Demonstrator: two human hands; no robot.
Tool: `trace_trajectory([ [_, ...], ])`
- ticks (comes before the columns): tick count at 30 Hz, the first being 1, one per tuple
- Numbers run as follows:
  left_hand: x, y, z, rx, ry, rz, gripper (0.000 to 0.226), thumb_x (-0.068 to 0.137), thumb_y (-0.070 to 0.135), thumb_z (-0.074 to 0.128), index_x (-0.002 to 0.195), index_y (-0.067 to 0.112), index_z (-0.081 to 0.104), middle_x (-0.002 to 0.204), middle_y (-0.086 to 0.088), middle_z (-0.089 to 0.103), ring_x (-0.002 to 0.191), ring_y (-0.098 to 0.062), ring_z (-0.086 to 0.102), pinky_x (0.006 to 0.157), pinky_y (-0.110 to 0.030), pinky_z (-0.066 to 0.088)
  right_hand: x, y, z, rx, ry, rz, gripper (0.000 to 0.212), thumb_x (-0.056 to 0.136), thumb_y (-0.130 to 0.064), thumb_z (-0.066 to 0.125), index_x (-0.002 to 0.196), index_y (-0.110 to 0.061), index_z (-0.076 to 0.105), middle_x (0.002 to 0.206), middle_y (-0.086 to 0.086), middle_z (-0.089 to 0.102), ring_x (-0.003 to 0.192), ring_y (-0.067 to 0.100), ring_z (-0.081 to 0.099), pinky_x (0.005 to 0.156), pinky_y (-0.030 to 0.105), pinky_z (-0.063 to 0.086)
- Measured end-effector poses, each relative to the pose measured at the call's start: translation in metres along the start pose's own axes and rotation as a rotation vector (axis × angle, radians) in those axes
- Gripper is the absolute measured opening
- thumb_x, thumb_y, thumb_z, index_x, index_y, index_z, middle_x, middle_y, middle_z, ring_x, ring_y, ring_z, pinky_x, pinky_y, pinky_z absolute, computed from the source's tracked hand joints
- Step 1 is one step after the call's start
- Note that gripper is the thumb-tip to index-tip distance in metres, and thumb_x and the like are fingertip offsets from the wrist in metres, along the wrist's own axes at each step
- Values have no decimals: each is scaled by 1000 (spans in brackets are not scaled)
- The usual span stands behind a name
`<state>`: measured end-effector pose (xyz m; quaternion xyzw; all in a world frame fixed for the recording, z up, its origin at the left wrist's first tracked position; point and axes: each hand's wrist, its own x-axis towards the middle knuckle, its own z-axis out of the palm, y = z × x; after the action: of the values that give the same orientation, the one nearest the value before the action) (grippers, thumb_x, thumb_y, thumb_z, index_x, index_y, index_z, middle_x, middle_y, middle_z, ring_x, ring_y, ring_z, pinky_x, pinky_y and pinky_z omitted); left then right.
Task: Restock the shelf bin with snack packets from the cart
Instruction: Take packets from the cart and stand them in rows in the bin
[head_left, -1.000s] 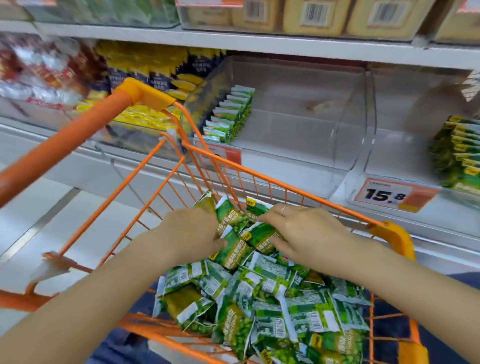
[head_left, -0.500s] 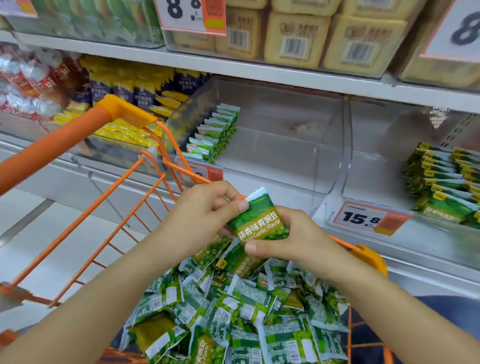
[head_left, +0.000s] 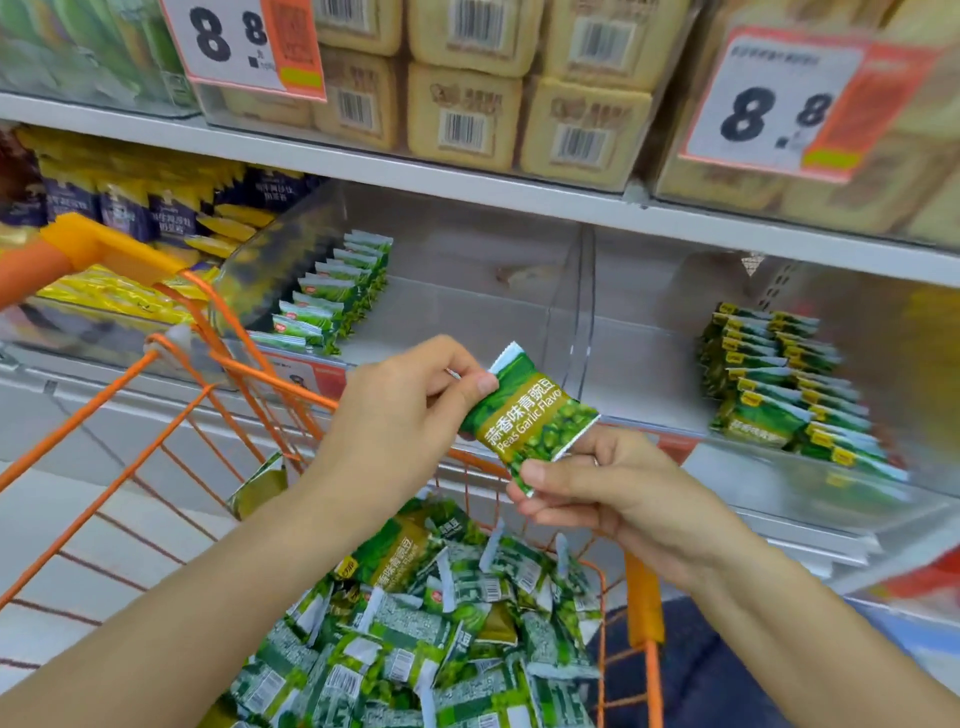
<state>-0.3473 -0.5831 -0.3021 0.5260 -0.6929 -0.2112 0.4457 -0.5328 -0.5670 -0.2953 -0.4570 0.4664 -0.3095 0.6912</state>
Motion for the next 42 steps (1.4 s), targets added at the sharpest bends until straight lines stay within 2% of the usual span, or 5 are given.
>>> trace_trajectory([
  [5, 19, 21, 18, 123, -66, 242, 24, 87, 45, 55, 80, 24, 63, 60, 8, 66, 56, -11, 62, 54, -37, 50, -18, -15, -38, -379, 348, -331, 64, 57, -27, 85, 116, -26, 58, 99, -1, 65, 82, 4, 63, 74, 17, 52],
  [10, 34, 44, 60, 426, -26, 690, 26, 89, 42, 47, 81, 26, 67, 59, 7, 63, 56, -19, 63, 43, -25, 39, -32, -26, -61, -953, 447, -406, 29, 69, -26, 83, 91, -34, 67, 88, -10, 70, 82, 3, 61, 74, 18, 45],
  [17, 56, -19, 107, 555, -380, 221, 73, 95, 63, 20, 154, 25, 2, 160, -9, 15, 148, -27, 11, 117, -38, 17, -36, -45, -156, -1202, 934, -333, 10, 77, -28, 77, 80, -27, 67, 84, -4, 70, 88, 19, 65, 78, 34, 49],
  [31, 55, -29, 109, 434, -365, 224, 70, 98, 52, 33, 148, 41, -14, 155, -1, 27, 142, -20, 23, 108, -35, 32, 16, -9, -244, -1615, 683, 123, 10, 85, -31, 70, 91, -24, 68, 95, -2, 70, 91, 20, 64, 78, 30, 45],
  [42, 53, -27, 106, 389, -362, 228, 70, 99, 48, 36, 150, 39, -11, 154, 2, 29, 140, -20, 27, 104, -37, 38, 20, -7, -230, -1791, 735, -27, 15, 91, -24, 60, 102, -26, 70, 103, -2, 69, 96, 20, 62, 81, 29, 46],
])
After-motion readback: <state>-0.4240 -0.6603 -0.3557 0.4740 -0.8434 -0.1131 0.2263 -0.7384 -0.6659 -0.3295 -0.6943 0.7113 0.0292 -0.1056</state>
